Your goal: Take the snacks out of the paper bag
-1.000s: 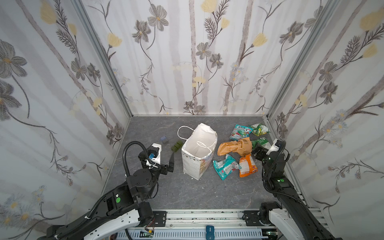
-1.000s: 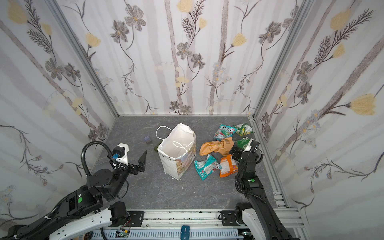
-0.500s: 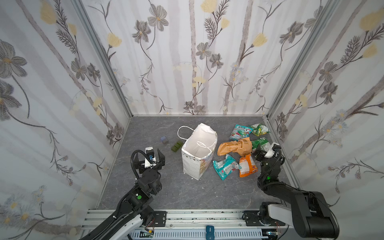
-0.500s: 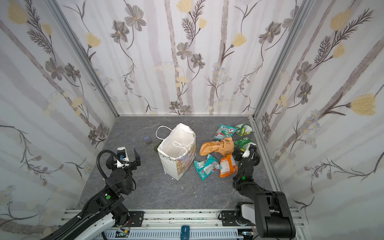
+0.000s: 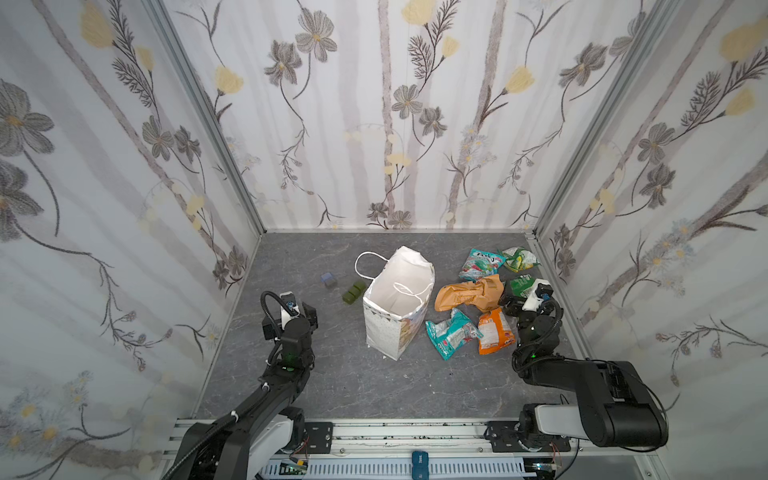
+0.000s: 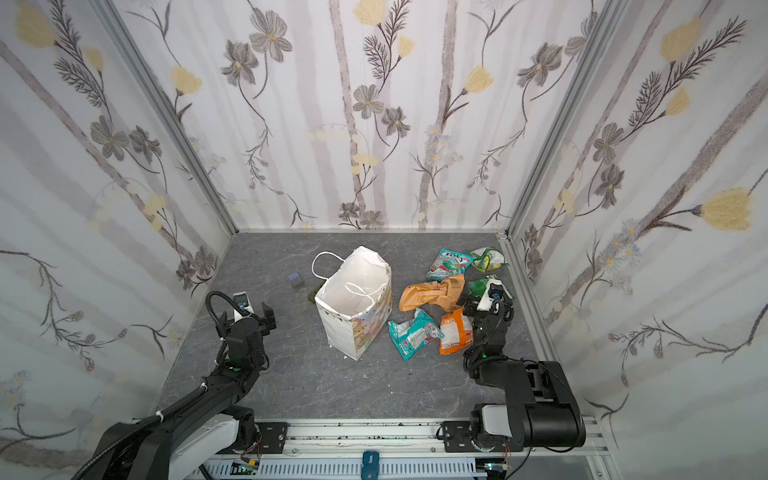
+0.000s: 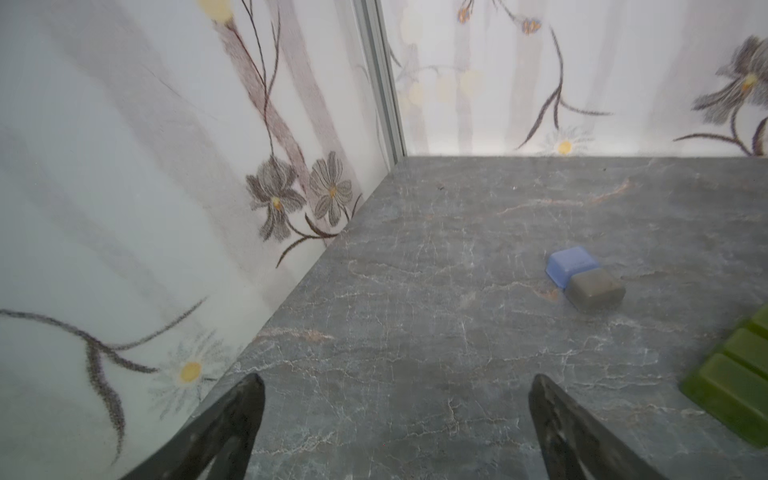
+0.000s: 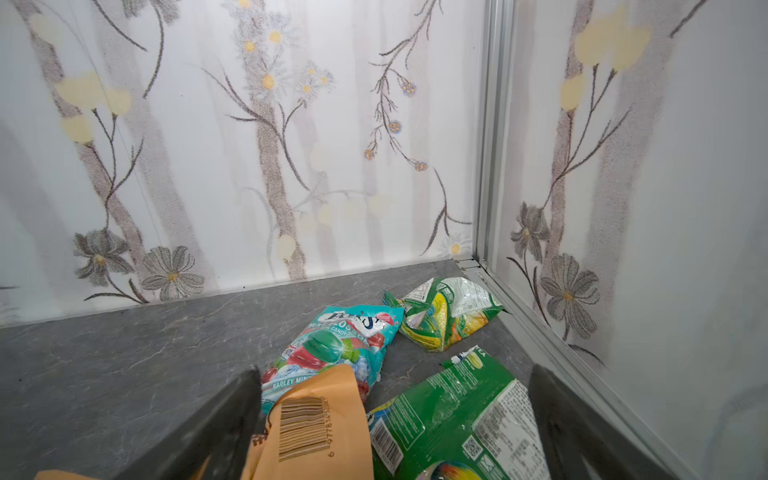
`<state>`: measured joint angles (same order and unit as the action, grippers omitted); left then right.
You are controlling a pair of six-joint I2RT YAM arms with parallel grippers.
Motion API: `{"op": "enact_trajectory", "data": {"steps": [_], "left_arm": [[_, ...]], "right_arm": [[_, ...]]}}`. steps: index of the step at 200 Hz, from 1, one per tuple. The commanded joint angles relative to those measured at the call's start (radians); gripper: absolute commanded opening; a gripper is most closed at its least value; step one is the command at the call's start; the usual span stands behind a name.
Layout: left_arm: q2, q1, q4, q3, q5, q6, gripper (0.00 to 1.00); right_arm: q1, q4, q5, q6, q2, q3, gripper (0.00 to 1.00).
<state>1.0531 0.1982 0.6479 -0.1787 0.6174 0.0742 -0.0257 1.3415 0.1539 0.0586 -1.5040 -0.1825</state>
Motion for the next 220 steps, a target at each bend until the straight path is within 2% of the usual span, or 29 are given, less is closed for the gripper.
{"op": "enact_trajectory", "data": {"steps": [1,33,60,73,83,92,102,220], "left_arm": [[0.116,-0.039,0.203,-0.026,-0.132,-0.063,1.0],[0.319,-0.111,0.348,-0.082,-0.265,-0.089,1.0],[0.465,-0.169,0.313,-0.164,-0.408,-0.116,1.0],[0.528,-0.177,0.319,-0.193,-0.422,-0.112,1.0],[0.511,-0.175,0.278,-0.198,-0.429,-0.119,1.0],[0.524,-0.175,0.319,-0.19,-0.425,-0.112,1.0],[0.513,-0.175,0.283,-0.197,-0.428,-0.117,1.0],[0.519,-0.174,0.304,-0.193,-0.423,-0.112,1.0]], "right_arm": [[-0.002,-0.012,-0.033,-0.032,-0.005,-0.009,1.0],[-0.001,-0.012,-0.034,-0.031,-0.004,-0.009,1.0],[-0.001,-0.012,-0.034,-0.032,-0.006,-0.01,1.0],[-0.002,-0.013,-0.034,-0.033,-0.005,-0.009,1.0],[-0.002,-0.013,-0.035,-0.032,-0.005,-0.01,1.0],[-0.001,-0.012,-0.034,-0.032,-0.005,-0.009,1.0],[-0.002,-0.013,-0.034,-0.034,-0.005,-0.01,1.0],[-0.003,-0.022,-0.031,-0.035,-0.007,-0.015,1.0]]}}
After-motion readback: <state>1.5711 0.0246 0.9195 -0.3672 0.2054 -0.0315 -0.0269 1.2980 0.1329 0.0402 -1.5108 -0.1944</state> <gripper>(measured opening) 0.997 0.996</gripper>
